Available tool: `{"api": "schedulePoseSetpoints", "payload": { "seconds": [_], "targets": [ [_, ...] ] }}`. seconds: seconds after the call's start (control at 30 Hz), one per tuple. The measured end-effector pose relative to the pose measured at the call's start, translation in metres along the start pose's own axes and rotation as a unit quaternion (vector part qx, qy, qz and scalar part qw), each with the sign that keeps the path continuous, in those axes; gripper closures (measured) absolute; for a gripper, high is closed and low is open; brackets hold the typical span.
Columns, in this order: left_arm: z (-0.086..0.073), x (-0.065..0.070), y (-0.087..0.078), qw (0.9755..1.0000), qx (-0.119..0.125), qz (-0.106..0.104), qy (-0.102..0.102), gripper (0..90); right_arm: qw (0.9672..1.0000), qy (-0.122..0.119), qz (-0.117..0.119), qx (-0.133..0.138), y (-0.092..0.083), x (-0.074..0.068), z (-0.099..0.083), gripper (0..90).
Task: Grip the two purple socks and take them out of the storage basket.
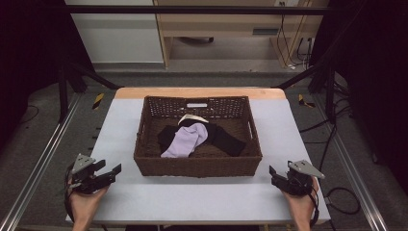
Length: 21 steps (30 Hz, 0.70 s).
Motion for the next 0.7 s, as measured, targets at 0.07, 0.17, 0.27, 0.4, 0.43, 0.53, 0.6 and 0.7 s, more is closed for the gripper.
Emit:
{"api": "schedulePoseSetpoints", "payload": {
  "seconds": [0.07,0.17,0.27,0.4,0.43,0.53,0.6,0.7],
  "targets": [
    [0.002,0.001,-0.001,1.0,0.004,-0.001,0.001,32.3,0.9999,-0.007,0.002,-0.008,0.002,0.001,-0.002,27.8],
    [0.006,0.002,-0.003,1.0,0.009,0.003,0.002,34.5,0.9999,-0.006,0.003,-0.009,0.003,0.003,-0.004,28.1],
    [0.008,0.003,-0.007,0.9999,0.013,0.005,0.002,36.7,0.9999,0.0,0.009,-0.009,0.002,0.005,-0.004,28.2],
    [0.012,0.006,-0.01,0.9997,0.024,0.001,0.005,37.3,0.9999,-0.008,0.006,-0.005,0.001,0.003,-0.005,28.8],
    [0.012,0.006,-0.01,0.9997,0.024,0.001,0.005,37.4,0.9999,-0.011,0.007,-0.004,0.002,0.003,-0.004,28.7],
    [0.018,0.007,-0.014,0.9993,0.037,-0.004,0.002,38.1,0.9999,-0.013,0.004,-0.006,0.002,0.003,-0.005,28.8],
    [0.02,0.008,-0.017,0.9991,0.041,-0.005,0.002,38.1,0.9999,-0.016,0.004,-0.004,0.002,0.002,-0.005,28.8],
    [0.023,0.01,-0.019,0.9989,0.045,-0.009,0.001,38.1,0.9998,-0.018,0.005,-0.001,0.001,0.002,-0.005,28.8]
  ]
}}
Point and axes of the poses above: each handheld gripper's, and its own axes: y roughly forward along the jaws, z roughly out of its top, x roughly to its right, the point moved 3 cm from there along y, roughly forward along the jaws, and after that the axes turned 10 degrees about -z, right-handed, at the moved point
